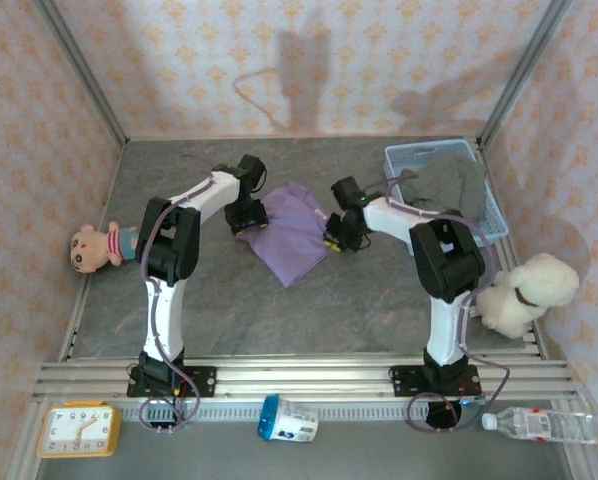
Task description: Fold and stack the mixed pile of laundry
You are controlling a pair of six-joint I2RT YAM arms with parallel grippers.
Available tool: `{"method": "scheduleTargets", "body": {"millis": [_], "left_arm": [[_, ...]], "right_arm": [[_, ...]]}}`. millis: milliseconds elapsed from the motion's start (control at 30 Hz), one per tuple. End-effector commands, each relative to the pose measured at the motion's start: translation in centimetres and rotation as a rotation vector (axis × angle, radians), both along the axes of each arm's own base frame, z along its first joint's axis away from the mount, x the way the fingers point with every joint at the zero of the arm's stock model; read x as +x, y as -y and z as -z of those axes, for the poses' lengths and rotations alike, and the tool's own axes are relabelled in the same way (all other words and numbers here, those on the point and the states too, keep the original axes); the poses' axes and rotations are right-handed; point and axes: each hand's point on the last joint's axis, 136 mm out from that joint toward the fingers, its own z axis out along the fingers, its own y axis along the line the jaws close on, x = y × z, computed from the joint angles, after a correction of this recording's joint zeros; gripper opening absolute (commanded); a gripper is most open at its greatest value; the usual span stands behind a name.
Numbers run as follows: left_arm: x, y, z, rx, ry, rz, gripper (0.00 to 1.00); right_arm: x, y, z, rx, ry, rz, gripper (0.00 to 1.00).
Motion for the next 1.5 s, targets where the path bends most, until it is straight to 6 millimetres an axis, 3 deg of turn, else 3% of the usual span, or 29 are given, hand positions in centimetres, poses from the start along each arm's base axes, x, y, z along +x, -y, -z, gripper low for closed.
{"method": "scheduleTargets", "body": {"millis": [0, 133, 300, 533, 667, 933, 1033, 1167, 1367, 1467], "left_arm": [[0.5, -0.4, -0.3, 0.035, -0.022, 0.083, 0.64], [1.9, 1.7, -2.5, -0.102, 0.018, 0.087, 0.73], [1.7, 1.3, -5.6, -0.093, 0.072, 0.092, 0.74], [-1.9, 1.5, -6.5, -0.165, 0.081, 0.092, 0.64], [-1.9, 0.4, -5.7, -0.100, 0.077, 0.103, 0.54], [1.6, -0.3, -3.9, -0.040, 0.085, 0.080, 0.39], [2.6, -1.0, -3.3, -0.025, 0.075, 0.052, 0.36], [3.1, -2.0, -3.2, -0.011, 0.080, 0.029, 0.35], [3.2, -2.3, -1.7, 0.002, 0.048, 0.044, 0.34], [3.0, -2.2, -0.4, -0.006, 0.017, 0.044, 0.33]], "right_arm": [[-6.2, -1.3, 0.9, -0.030, -0.102, -0.058, 0.16], [-7.1, -2.3, -2.1, 0.007, -0.039, -0.092, 0.24], [-5.4, -0.4, -5.0, -0.028, 0.069, -0.082, 0.42], [-4.1, 1.4, -5.0, -0.106, 0.116, -0.136, 0.48], [-3.9, 0.6, -4.2, -0.089, 0.105, -0.178, 0.48], [-2.8, -0.4, -3.1, -0.076, 0.111, -0.172, 0.39], [-2.7, -0.9, -2.1, -0.062, 0.089, -0.174, 0.36], [-2.5, -1.6, -2.5, -0.045, 0.100, -0.175, 0.33], [-3.0, -1.1, -2.4, -0.075, 0.081, -0.177, 0.12], [-3.2, -0.6, -3.7, -0.074, 0.092, -0.164, 0.05]]}}
